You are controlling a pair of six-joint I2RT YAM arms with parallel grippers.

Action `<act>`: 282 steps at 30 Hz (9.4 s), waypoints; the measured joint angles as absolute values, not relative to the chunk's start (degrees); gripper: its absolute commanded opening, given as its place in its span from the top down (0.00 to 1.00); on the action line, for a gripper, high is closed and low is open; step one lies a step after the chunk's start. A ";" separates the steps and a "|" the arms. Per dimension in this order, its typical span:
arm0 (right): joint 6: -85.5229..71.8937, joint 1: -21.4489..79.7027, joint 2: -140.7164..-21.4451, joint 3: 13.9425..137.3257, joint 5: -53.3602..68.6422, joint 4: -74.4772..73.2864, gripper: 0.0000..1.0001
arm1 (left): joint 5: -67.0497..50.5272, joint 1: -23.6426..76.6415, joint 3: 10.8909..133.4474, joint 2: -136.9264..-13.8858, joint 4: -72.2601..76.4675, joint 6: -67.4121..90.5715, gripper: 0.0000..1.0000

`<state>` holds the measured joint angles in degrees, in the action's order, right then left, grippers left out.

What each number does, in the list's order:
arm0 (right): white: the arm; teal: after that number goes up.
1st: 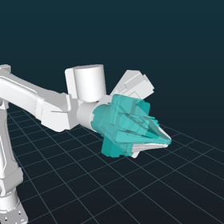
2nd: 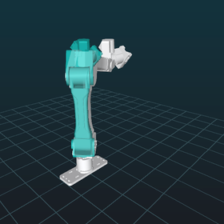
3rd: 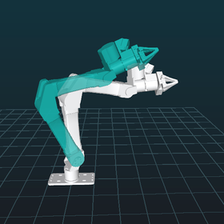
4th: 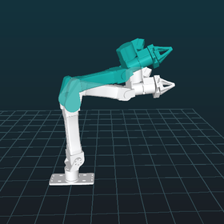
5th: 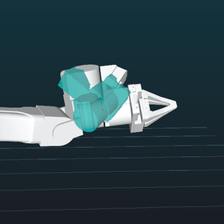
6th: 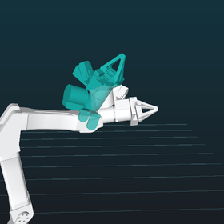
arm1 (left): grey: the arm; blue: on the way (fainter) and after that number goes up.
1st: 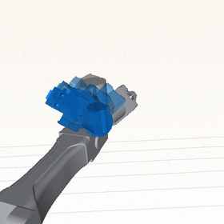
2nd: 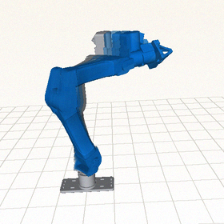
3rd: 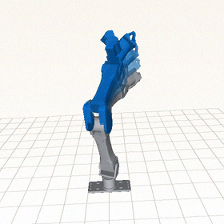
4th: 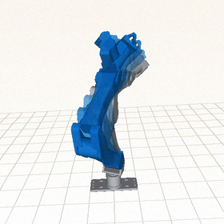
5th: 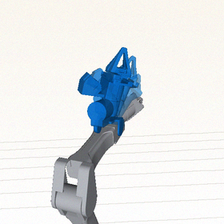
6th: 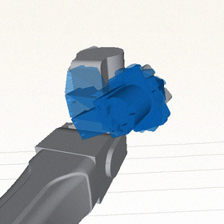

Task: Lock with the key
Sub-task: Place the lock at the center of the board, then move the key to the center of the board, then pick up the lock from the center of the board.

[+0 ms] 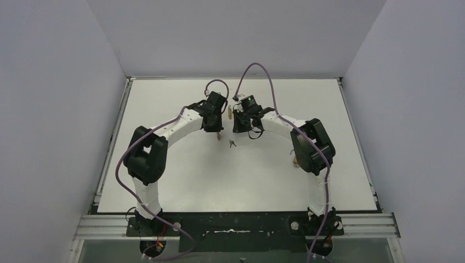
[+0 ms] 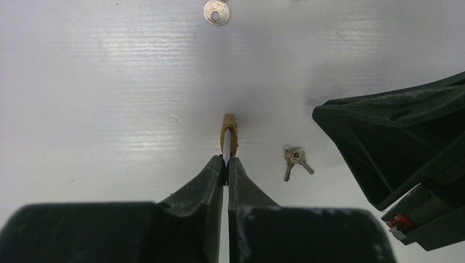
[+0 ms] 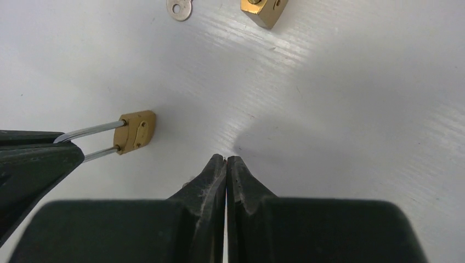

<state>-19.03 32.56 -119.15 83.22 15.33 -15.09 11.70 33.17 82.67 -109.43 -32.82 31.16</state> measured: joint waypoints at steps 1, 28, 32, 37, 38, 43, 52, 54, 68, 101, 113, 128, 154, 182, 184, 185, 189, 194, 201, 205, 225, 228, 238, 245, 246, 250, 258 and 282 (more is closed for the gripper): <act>-19.03 32.29 -119.17 83.44 15.57 -15.09 0.94 | 11.77 33.19 83.09 -109.65 -32.71 31.14 1.00; -17.19 39.51 -114.28 77.01 9.47 -14.48 0.67 | 12.25 33.28 87.18 -111.50 -35.33 30.63 0.67; -16.69 39.33 -113.84 76.36 7.31 -13.61 0.72 | 13.02 33.19 87.29 -111.53 -36.12 30.57 0.46; -16.08 38.57 -113.82 76.34 6.74 -13.30 0.76 | 13.96 32.75 87.29 -111.50 -36.40 30.83 0.25; -16.01 38.44 -113.82 76.34 6.61 -13.32 0.76 | 14.28 32.69 87.29 -111.48 -36.42 30.83 0.23; -15.44 38.30 -113.82 76.38 6.94 -11.94 0.76 | 15.90 32.32 87.15 -110.19 -37.26 30.72 0.21; -15.14 39.86 -114.19 76.36 7.88 -10.09 0.77 | 13.91 31.46 85.95 -100.44 -36.29 30.76 0.20; -15.05 39.86 -114.30 76.20 7.92 -10.92 0.77 | 13.02 31.44 85.95 -97.21 -35.77 30.76 0.20; -14.94 40.71 -114.24 74.04 7.46 -11.07 0.81 | 9.78 24.56 82.00 -89.25 -34.50 30.87 0.19; -13.67 36.12 -118.34 82.11 13.61 -12.60 0.75 | 8.29 21.76 78.74 -80.86 -35.79 30.33 0.17; -16.01 25.93 -79.11 76.03 4.08 -18.13 0.41 | 4.89 20.88 75.50 -73.52 -36.18 27.86 0.15; -24.97 5.50 -66.11 44.64 -5.32 -38.63 0.32 | -8.43 20.51 67.57 -68.10 -35.35 25.41 0.16; -19.38 5.54 -91.26 51.62 -0.67 -28.71 0.47 | -9.89 20.40 66.48 -63.75 -37.17 24.69 0.16; -20.80 7.18 -89.56 48.62 -2.76 -32.16 0.50 | -11.42 20.38 66.48 -63.59 -37.87 24.56 0.16; -20.99 7.18 -90.15 49.10 -2.35 -32.08 0.62 | -11.42 20.38 66.48 -63.24 -38.17 24.56 0.16; -21.10 7.18 -90.35 49.25 -2.22 -31.97 0.70 | -11.42 20.38 66.48 -63.02 -38.35 24.56 0.16; -21.08 7.62 -90.48 49.54 -2.13 -31.90 0.90 | -11.62 20.38 66.48 -62.02 -38.79 24.53 0.16; -21.04 8.32 -89.30 48.95 0.97 -31.14 0.92 | -15.94 20.47 63.20 -59.00 -36.62 24.32 0.16; -26.30 15.22 -73.21 49.71 9.08 -30.94 0.94 | -15.86 37.15 57.98 -54.24 -31.90 21.37 0.15; -34.30 20.14 -65.17 52.42 10.50 -26.15 0.94 | -7.29 46.41 50.24 -51.51 -19.92 24.27 0.15; -59.29 41.69 -60.27 57.23 -5.80 -19.27 0.93 | 7.60 56.21 31.81 -74.26 63.09 21.96 0.14; -59.90 41.69 -59.99 57.25 -6.68 -18.72 0.93 | 7.73 56.53 31.81 -74.85 65.14 22.41 0.17; -62.30 41.91 -59.86 57.25 -6.96 -15.44 0.93 | 8.27 57.47 31.90 -77.95 67.59 22.94 0.19; -63.61 42.11 -57.47 57.25 -7.22 -14.13 0.92 | 9.69 57.98 31.90 -79.59 68.42 22.79 0.19; -63.72 42.15 -57.41 57.25 -7.22 -13.80 0.92 | 9.91 57.98 31.90 -79.66 68.93 22.72 0.19; -63.81 42.48 -57.54 57.25 -6.98 -13.43 0.92 | 10.31 57.98 32.16 -79.79 70.70 22.50 0.19; -64.01 43.00 -58.70 57.25 -5.32 -12.36 0.92 | 10.59 57.98 34.74 -80.68 72.14 21.58 0.22; -63.86 43.57 -59.96 57.28 -3.46 -9.23 0.59 | 16.71 57.34 35.00 -81.54 73.43 18.72 1.00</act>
<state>-63.86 43.57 -59.96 57.28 -3.46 -9.23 16.71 57.34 35.00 -81.54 73.43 18.72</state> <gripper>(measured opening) 0.379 0.089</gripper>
